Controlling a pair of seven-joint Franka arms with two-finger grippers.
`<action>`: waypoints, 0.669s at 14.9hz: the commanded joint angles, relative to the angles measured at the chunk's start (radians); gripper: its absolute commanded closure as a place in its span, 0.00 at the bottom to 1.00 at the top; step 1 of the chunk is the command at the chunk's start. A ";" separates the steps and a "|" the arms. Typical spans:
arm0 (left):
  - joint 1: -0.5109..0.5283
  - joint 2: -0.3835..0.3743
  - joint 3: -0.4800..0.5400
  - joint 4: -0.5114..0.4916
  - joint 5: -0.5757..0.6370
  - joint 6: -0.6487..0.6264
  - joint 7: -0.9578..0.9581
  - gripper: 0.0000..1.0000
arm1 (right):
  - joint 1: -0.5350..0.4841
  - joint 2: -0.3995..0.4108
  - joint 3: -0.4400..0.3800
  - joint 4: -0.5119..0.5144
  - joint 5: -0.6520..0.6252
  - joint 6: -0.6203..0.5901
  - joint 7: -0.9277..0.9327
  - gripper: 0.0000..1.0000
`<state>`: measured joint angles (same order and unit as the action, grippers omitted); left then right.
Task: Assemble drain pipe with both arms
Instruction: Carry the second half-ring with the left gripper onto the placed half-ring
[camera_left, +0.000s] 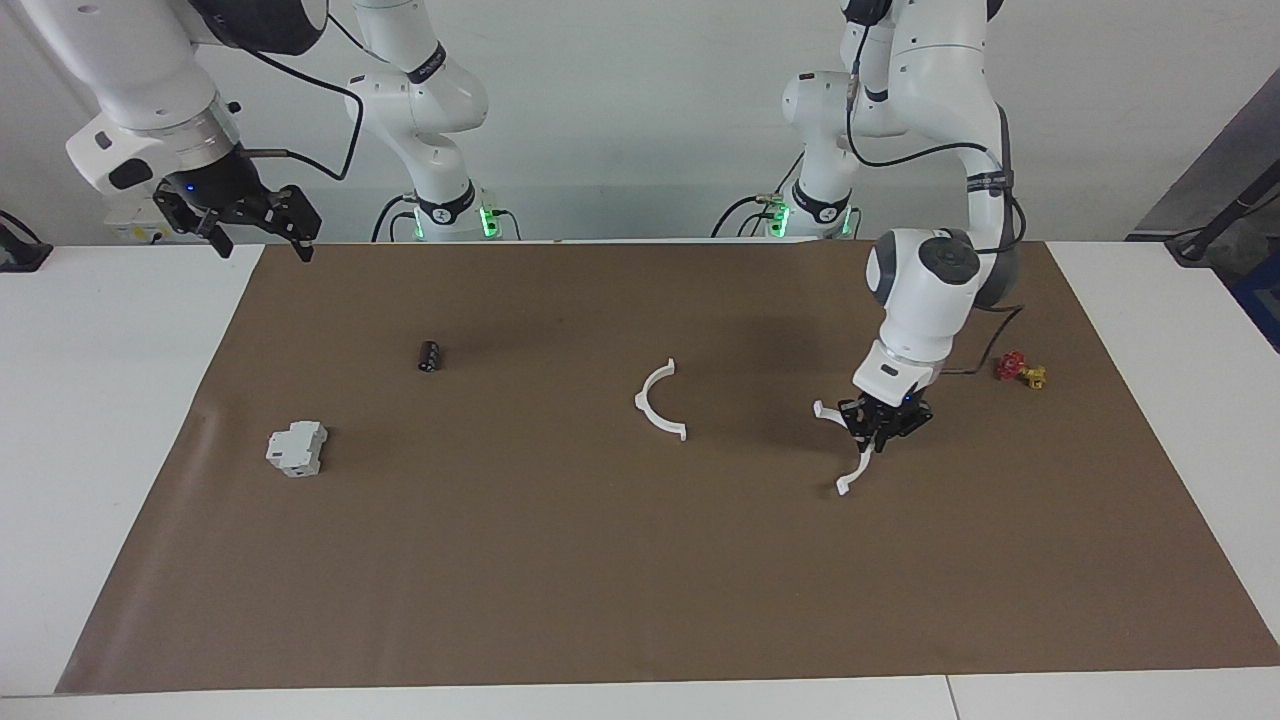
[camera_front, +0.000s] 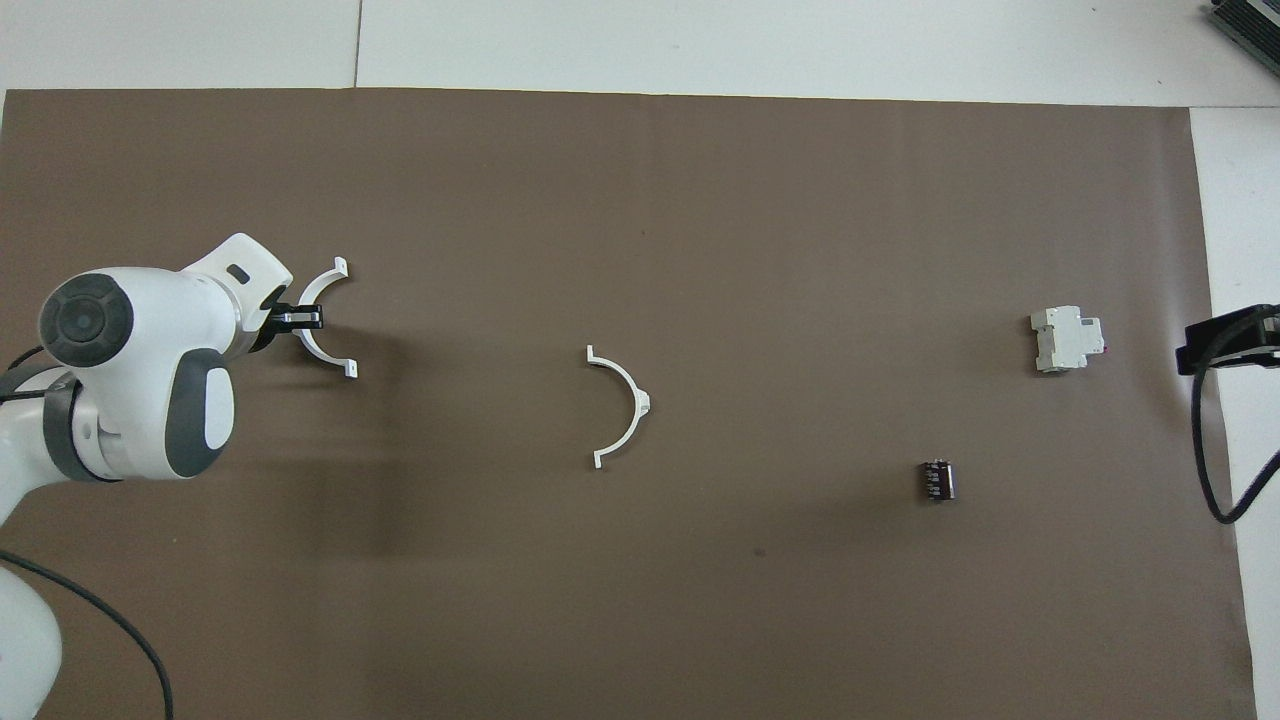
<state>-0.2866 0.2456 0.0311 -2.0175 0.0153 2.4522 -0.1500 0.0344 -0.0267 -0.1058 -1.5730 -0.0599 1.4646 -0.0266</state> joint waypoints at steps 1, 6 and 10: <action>-0.097 -0.008 0.018 0.022 -0.002 -0.050 -0.063 1.00 | -0.002 -0.010 0.000 -0.018 0.017 0.008 -0.021 0.00; -0.206 -0.040 0.018 -0.047 -0.002 -0.048 -0.164 1.00 | -0.005 -0.012 0.000 -0.022 0.017 0.014 -0.015 0.00; -0.272 -0.062 0.018 -0.092 -0.002 -0.048 -0.304 1.00 | -0.008 -0.015 0.000 -0.022 0.017 0.013 -0.019 0.00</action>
<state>-0.5157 0.2337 0.0304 -2.0597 0.0153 2.4158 -0.3920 0.0340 -0.0268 -0.1059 -1.5772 -0.0598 1.4646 -0.0266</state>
